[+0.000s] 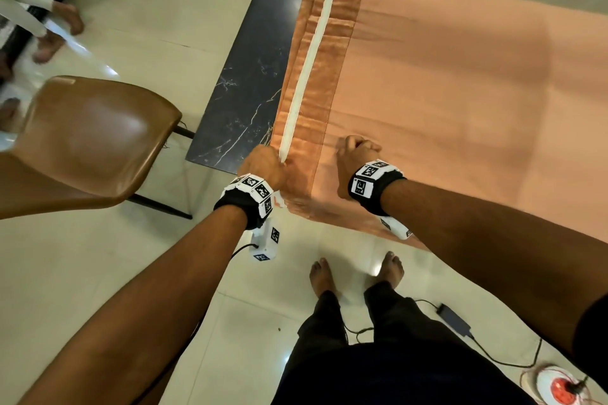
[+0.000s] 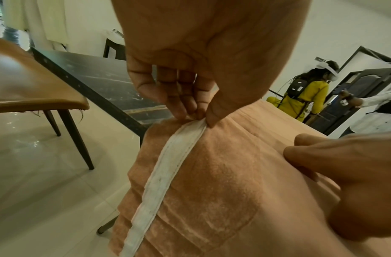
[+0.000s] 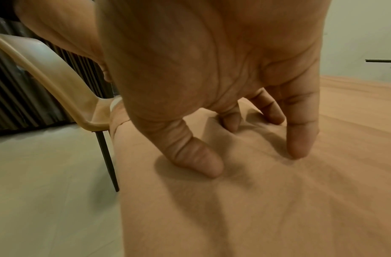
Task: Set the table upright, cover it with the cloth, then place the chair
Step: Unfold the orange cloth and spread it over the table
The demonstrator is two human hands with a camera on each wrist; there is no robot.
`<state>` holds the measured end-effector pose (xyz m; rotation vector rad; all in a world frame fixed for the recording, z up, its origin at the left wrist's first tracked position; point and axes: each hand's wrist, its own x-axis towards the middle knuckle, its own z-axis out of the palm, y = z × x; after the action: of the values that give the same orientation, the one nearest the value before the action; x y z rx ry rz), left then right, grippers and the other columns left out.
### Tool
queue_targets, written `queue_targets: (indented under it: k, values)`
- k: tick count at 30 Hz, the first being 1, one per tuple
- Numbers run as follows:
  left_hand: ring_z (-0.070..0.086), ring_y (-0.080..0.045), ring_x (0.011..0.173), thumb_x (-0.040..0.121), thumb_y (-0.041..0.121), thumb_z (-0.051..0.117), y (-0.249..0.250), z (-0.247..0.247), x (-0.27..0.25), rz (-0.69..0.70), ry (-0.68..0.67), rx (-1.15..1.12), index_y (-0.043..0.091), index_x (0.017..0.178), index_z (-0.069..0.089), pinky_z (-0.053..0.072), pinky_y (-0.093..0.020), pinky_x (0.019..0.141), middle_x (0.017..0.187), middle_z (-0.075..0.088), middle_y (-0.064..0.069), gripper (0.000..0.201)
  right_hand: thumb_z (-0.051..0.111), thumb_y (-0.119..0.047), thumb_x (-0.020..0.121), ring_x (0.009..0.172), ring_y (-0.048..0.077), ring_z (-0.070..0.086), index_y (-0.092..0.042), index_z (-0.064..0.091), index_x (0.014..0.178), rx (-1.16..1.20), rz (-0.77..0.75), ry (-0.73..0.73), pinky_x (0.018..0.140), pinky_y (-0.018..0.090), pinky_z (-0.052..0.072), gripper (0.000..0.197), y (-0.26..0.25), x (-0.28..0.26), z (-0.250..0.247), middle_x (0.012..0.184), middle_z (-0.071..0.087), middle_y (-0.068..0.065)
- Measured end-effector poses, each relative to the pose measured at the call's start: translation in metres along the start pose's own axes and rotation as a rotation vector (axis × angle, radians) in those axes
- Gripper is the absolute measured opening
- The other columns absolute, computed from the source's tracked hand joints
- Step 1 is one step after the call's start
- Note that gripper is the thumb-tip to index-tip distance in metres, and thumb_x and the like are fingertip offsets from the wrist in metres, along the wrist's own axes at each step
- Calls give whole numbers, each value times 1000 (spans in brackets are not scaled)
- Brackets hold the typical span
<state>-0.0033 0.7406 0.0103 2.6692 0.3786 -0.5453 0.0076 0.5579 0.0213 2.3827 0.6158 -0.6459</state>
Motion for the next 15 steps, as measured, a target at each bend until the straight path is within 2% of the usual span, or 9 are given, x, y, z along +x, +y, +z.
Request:
queue_targets:
  k: [2,4,6,9,11,12,15]
  values:
    - [62,-29,72,85,23,61,-1,-1,-6,62,14,-27,14,66,53,56,-39,70,88,65,-11,23,38,-38,90,110,41,45,8,40,137,-16,2,-1,85,51,50,65,-1,2,1,127,42,32]
    - [59,-28,78,85,18,58,1,0,-14,135,48,-69,14,70,52,53,-40,74,91,60,-5,17,39,-39,89,110,41,46,8,39,138,-5,1,-11,85,50,50,68,-2,1,0,128,42,32]
    - [56,-26,77,89,18,56,5,3,-23,211,74,-149,14,79,51,48,-37,73,86,57,-3,12,40,-40,90,108,38,48,8,40,137,13,-11,-11,88,48,50,68,-1,-3,-3,126,44,31]
    - [48,-14,66,96,21,54,18,4,-35,230,-5,-433,13,88,48,41,-28,65,75,51,2,12,44,-38,90,108,38,51,4,41,137,95,-8,6,92,46,48,63,6,-12,2,129,42,29]
    - [48,-7,64,93,18,60,23,6,-42,183,-59,-656,13,94,49,42,-19,64,74,52,7,12,47,-40,89,109,40,52,-6,43,136,348,-4,83,91,44,48,58,12,-14,14,132,41,23]
    - [51,-6,65,90,15,64,26,7,-46,159,-89,-742,13,99,49,45,-18,65,76,55,7,17,51,-42,88,110,41,53,-13,42,138,519,7,119,90,43,47,58,15,-14,22,133,42,19]
    - [56,-8,76,82,4,64,36,8,-60,143,-193,-862,16,104,48,48,-22,73,85,60,3,30,69,-35,79,106,40,60,-33,24,150,1051,-57,279,85,45,54,84,25,-14,42,136,40,12]
